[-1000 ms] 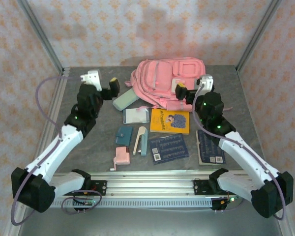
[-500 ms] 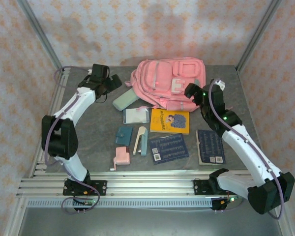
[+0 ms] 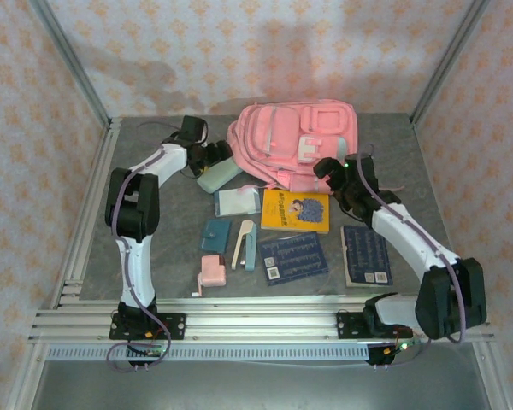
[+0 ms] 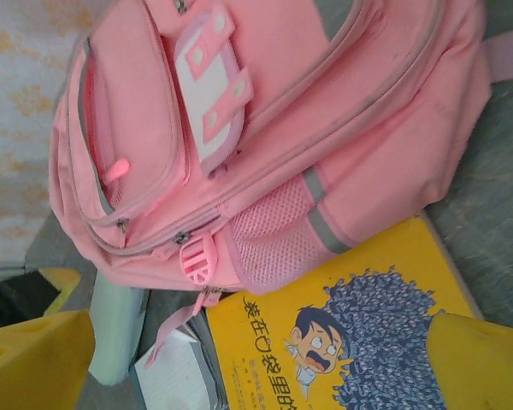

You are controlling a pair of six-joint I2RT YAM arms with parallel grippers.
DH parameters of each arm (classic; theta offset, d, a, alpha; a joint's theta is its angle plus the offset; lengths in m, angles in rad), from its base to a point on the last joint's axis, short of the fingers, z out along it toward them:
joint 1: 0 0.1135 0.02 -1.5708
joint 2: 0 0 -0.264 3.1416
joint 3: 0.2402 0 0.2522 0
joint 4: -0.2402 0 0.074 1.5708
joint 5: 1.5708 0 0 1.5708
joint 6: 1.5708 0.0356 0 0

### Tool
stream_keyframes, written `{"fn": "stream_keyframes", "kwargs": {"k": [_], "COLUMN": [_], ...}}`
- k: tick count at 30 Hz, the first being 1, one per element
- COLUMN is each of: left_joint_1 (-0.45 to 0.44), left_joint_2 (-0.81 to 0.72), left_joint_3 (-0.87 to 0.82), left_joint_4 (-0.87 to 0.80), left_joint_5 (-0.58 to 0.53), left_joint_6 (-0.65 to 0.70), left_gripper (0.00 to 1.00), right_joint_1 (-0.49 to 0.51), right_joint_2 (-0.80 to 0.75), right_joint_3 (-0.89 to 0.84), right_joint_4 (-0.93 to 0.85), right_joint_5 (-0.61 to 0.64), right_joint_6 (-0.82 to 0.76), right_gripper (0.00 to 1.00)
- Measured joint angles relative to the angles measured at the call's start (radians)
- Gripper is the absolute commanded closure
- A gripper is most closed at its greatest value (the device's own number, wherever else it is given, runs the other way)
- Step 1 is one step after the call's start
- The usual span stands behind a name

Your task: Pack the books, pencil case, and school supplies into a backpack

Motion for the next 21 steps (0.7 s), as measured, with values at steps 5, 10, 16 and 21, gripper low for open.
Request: {"fn": "stream_keyframes", "kwargs": {"k": [5, 10, 16, 21], "left_joint_1": [-0.012, -0.015, -0.025, -0.056], "left_joint_2": [0.002, 0.029, 0.22, 0.339], "left_joint_3": [0.02, 0.092, 0.389, 0.536], "left_joint_4": [0.111, 0.152, 0.103, 0.023], "left_joint_5": [0.051, 0.076, 0.083, 0.069], "left_joint_6": [0.005, 0.004, 0.028, 0.064], "left_gripper": [0.21, 0.15, 0.14, 0.37], "right_joint_1": [0.0, 0.0, 0.0, -0.001], "right_joint_2": [0.031, 0.032, 0.079, 0.134], "right_joint_3": [-0.012, -0.055, -0.054, -0.054], "right_joint_4": [0.025, 0.069, 0.104, 0.153], "right_joint_5": [-0.013, -0.008, 0.001, 0.019], "right_joint_6": [-0.002, 0.001, 0.001, 0.017], "right_gripper": [0.05, 0.06, 0.07, 0.1]}}
